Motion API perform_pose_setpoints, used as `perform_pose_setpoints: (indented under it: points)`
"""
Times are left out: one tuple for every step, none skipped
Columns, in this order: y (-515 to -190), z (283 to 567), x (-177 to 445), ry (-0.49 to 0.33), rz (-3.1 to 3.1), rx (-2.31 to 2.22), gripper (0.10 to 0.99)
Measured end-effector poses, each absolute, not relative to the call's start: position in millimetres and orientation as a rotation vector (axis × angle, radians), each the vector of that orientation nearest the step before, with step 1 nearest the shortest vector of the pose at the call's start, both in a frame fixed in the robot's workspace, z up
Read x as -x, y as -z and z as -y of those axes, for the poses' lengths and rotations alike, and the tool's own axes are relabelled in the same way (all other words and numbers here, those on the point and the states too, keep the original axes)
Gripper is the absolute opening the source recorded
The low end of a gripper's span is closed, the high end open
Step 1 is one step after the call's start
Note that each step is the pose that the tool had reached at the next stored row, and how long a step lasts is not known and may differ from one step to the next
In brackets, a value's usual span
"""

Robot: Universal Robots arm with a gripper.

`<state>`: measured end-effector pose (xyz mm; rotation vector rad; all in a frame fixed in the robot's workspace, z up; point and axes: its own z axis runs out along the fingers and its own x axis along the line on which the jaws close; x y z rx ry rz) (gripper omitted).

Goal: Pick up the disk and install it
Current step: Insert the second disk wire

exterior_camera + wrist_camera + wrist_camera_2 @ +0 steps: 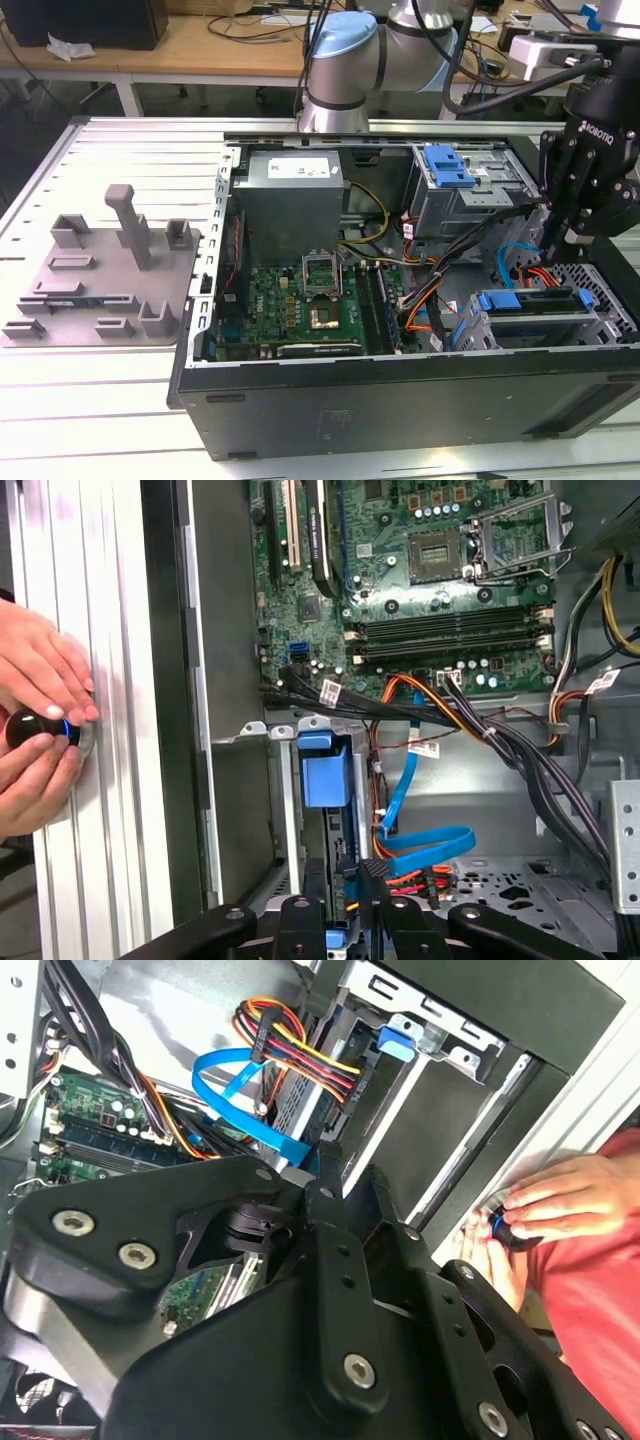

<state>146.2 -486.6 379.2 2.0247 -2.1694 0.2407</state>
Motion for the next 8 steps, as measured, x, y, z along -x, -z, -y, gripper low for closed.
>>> perform_pose_setpoints:
  points:
    - [-379,486,-146,-0.242,2.169,-2.024,0.275]
    - [-379,486,-147,-0.243,2.168,-2.023,0.275]
    - [-378,485,-147,-0.244,2.167,-2.023,0.275]
    - [-378,483,-147,-0.245,2.167,-2.022,0.275]
    - [-378,481,-147,-0.246,2.167,-2.022,0.275]
    - [-378,478,-147,-0.246,2.167,-2.022,0.275]
    - [-377,477,-147,-0.246,2.166,-2.022,0.275]
    - [-377,476,-147,-0.247,2.166,-2.022,0.275]
